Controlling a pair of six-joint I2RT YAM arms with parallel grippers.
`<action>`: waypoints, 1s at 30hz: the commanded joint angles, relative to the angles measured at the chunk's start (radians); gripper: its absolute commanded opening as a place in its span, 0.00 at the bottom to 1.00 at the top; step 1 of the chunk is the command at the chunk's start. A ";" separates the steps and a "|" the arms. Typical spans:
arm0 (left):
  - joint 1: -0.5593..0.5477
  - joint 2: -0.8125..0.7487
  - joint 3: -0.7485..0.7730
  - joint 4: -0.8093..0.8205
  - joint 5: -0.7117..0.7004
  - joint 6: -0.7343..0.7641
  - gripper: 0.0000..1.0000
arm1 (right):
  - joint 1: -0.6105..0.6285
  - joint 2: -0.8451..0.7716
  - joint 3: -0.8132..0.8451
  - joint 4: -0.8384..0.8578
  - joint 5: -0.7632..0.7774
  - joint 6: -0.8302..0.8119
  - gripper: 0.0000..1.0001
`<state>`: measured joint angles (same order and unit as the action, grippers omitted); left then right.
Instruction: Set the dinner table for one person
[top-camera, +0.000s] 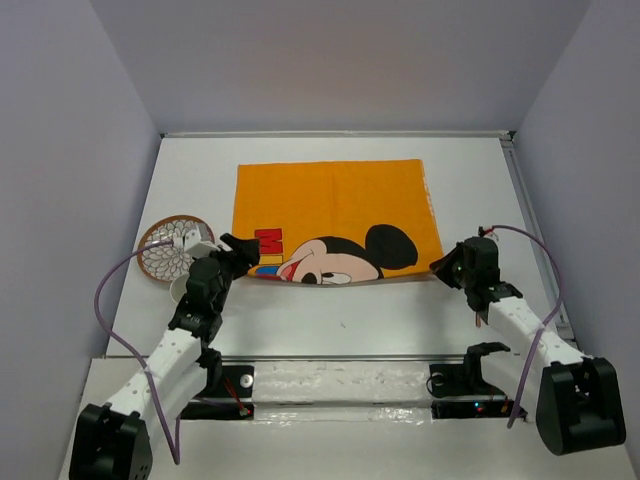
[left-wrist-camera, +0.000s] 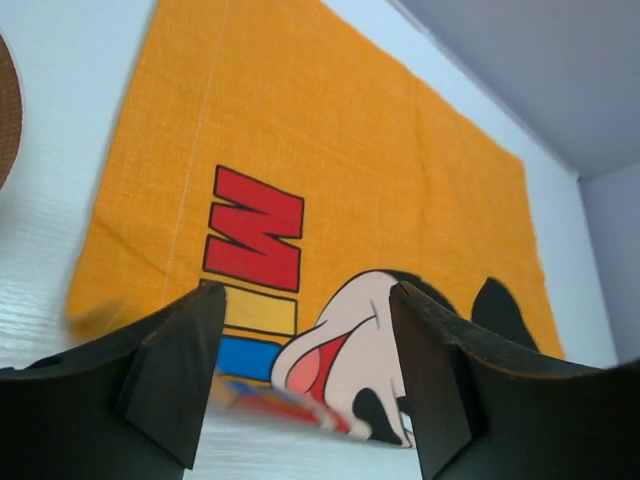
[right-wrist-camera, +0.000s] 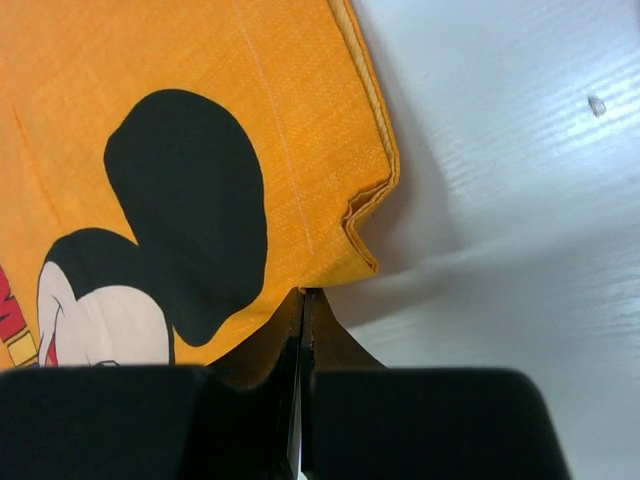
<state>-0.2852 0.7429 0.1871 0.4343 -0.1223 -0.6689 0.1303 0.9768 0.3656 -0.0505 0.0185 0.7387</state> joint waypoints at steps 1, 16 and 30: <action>0.006 -0.103 0.017 -0.061 -0.030 -0.017 0.83 | -0.009 -0.047 -0.053 -0.063 -0.054 0.013 0.07; 0.004 -0.218 0.461 -0.253 0.068 0.083 0.99 | 0.006 -0.175 0.133 -0.091 -0.184 -0.093 0.66; -0.014 -0.281 0.704 -0.414 -0.106 0.486 0.99 | 0.644 0.804 0.879 0.328 -0.181 -0.036 0.67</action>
<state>-0.2874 0.5011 0.9226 0.0364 -0.1532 -0.2928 0.7086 1.6173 0.9691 0.1509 -0.1284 0.7029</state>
